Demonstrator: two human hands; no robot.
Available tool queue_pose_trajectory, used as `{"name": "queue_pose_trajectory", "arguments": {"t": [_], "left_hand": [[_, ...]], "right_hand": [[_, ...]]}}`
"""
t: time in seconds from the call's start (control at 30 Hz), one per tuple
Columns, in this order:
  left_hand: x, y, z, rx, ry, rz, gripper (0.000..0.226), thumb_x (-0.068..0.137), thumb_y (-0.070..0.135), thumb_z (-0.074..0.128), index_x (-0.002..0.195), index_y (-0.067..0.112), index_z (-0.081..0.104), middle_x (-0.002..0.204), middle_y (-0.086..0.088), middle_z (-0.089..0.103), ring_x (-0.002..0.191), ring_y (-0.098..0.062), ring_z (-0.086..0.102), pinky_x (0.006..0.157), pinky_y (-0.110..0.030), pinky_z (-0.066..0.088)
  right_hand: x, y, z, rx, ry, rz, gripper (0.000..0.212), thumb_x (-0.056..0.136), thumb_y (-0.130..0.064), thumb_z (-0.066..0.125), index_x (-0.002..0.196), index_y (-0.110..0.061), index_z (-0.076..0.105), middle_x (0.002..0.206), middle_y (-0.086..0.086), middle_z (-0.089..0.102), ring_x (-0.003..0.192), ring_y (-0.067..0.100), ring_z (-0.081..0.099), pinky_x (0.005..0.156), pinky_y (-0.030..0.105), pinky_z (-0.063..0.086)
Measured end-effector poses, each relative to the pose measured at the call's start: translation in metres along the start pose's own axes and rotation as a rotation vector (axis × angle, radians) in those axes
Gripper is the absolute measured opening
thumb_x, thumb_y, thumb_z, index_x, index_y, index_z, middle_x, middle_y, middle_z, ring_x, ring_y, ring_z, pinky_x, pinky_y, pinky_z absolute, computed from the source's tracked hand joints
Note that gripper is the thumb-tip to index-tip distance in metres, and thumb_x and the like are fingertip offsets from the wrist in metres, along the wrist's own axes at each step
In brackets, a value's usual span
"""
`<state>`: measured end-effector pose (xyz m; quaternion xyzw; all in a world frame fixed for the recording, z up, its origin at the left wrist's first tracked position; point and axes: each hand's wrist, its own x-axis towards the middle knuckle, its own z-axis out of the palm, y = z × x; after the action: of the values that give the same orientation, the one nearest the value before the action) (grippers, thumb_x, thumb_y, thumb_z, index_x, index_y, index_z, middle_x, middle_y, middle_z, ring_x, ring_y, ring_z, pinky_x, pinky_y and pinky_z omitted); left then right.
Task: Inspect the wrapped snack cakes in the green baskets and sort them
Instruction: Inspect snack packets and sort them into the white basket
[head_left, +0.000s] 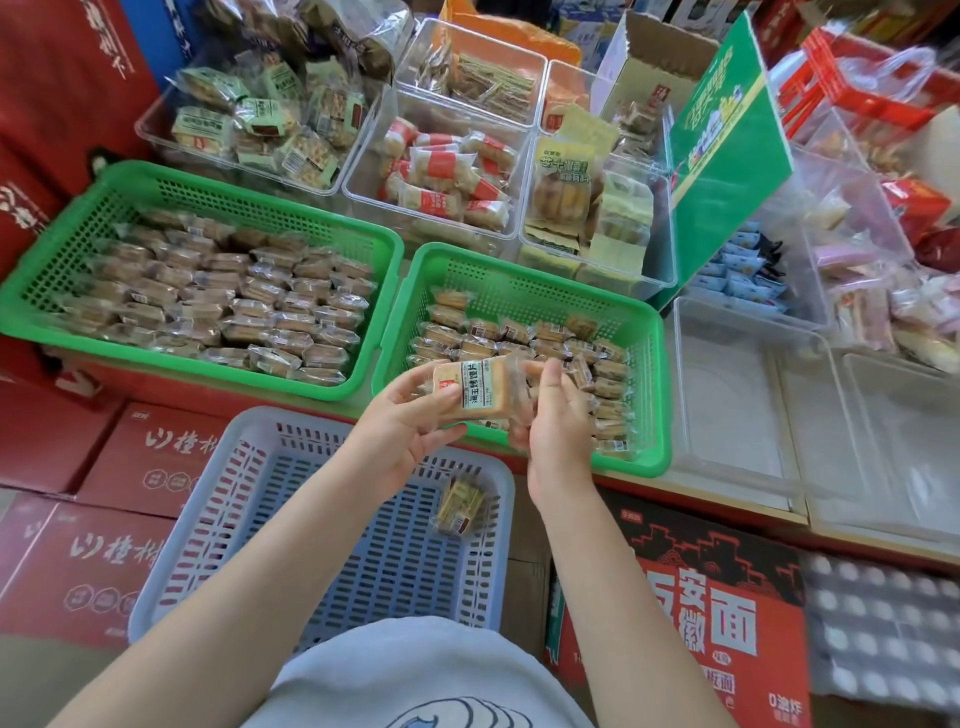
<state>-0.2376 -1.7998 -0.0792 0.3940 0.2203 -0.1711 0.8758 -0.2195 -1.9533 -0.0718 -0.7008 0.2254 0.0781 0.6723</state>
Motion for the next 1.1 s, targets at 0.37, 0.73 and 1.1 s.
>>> {"name": "queue_pose_trajectory", "arguments": {"t": [0.37, 0.73, 1.1], "left_hand": [[0.105, 0.002, -0.036, 1.529, 0.268, 0.443, 0.064, 0.106, 0.046, 0.036, 0.161, 0.021, 0.016, 0.164, 0.000, 0.027, 0.151, -0.017, 0.023, 0.123, -0.040, 0.022], [0.148, -0.024, -0.092, 1.971, 0.308, 0.375, 0.077, 0.096, 0.061, 0.018, 0.162, 0.024, 0.000, 0.169, -0.002, -0.003, 0.156, -0.019, -0.008, 0.126, -0.048, 0.005], [0.150, -0.029, -0.095, 1.978, 0.332, 0.427, 0.078, 0.094, 0.053, 0.033, 0.162, 0.021, 0.013, 0.170, -0.005, 0.007, 0.157, -0.021, 0.001, 0.123, -0.048, 0.006]], "right_hand": [[0.096, -0.012, 0.015, -0.264, -0.012, -0.117, 0.023, 0.094, -0.018, 0.067, 0.105, -0.036, 0.055, 0.099, -0.020, 0.060, 0.093, 0.003, 0.062, 0.083, 0.027, 0.055], [0.233, 0.008, 0.053, -0.844, 0.121, -0.362, 0.020, 0.094, -0.016, 0.064, 0.114, -0.015, 0.061, 0.116, 0.003, 0.057, 0.090, 0.014, 0.054, 0.073, 0.019, 0.040], [0.266, 0.027, 0.074, -1.596, -0.204, -0.371, 0.031, 0.099, -0.009, 0.049, 0.128, -0.014, 0.058, 0.131, 0.011, 0.054, 0.123, 0.031, 0.043, 0.102, 0.047, 0.034]]}}
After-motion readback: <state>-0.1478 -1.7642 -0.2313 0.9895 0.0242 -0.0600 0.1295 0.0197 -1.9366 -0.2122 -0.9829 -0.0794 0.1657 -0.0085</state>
